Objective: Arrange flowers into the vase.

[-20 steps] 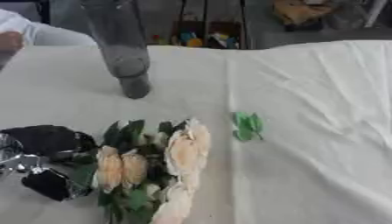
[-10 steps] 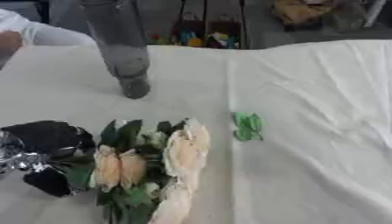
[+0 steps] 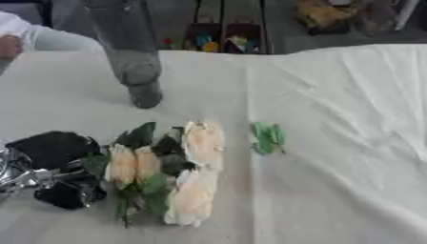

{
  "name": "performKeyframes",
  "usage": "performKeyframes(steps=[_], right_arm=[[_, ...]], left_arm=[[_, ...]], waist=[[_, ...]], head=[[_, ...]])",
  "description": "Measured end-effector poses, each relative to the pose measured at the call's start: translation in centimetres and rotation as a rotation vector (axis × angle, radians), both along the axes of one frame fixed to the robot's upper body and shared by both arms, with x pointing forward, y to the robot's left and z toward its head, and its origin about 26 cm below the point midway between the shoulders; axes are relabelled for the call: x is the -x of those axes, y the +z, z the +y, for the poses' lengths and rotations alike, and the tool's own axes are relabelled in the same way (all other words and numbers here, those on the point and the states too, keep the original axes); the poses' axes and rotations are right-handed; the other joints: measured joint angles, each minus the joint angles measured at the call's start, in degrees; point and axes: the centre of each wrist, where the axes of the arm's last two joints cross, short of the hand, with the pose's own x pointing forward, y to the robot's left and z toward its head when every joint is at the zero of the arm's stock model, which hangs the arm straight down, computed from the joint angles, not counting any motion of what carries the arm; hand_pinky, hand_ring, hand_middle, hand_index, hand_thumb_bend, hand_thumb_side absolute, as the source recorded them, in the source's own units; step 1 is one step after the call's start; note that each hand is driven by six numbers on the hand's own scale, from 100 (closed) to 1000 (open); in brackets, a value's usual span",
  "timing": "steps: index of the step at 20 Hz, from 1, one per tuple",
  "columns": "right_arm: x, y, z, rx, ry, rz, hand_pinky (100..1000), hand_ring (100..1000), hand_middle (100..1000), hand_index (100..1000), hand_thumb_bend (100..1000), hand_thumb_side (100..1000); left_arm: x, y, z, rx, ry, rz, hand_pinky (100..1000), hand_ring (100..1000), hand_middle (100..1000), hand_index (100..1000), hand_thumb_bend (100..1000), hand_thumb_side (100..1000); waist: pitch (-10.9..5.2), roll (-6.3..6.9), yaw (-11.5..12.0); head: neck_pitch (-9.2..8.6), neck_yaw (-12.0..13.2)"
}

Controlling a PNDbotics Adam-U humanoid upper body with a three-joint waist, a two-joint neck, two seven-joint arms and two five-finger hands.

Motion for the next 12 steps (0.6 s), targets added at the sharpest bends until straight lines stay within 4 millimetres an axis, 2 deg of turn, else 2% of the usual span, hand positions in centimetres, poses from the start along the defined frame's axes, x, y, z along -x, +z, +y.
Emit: performKeyframes(steps=[4,7,9,12], right_arm=[[0.0,0.0,-0.1,-0.002,-0.003,-0.001,551,783,535,752,100,856],[0.0,0.0,-0.1,-0.004,-0.005,-0.002,551,784,533,751,100,856],[0.0,0.0,-0.1,-0.005,-0.006,-0.002,551,784,532,751,100,856],[0.0,0.0,-0.1,-0.006,-0.006,-0.001,551,784,531,752,100,857]], left_arm=[[-0.3,-0.3,0.0,0.004,0.001,0.014,393,337,397,521,148,516],[-0.5,-0.7,0.2,-0.002,0.006,0.027,379,312,373,491,100,471],[-0.7,-1.1,0.2,-0.001,0.004,0.037,379,304,353,445,100,448],[-1.0,-1.3,0.3,0.000,0.005,0.041,253,180,253,356,100,430]], waist=[[0.01,0.08,-0.1],[0.06,0.09,-0.1],[0.08,0.09,-0.2],[0.11,0.10,-0.3]], head=[[-0.15,0.1],[-0.17,0.1],[-0.18,0.2],[-0.20,0.3]])
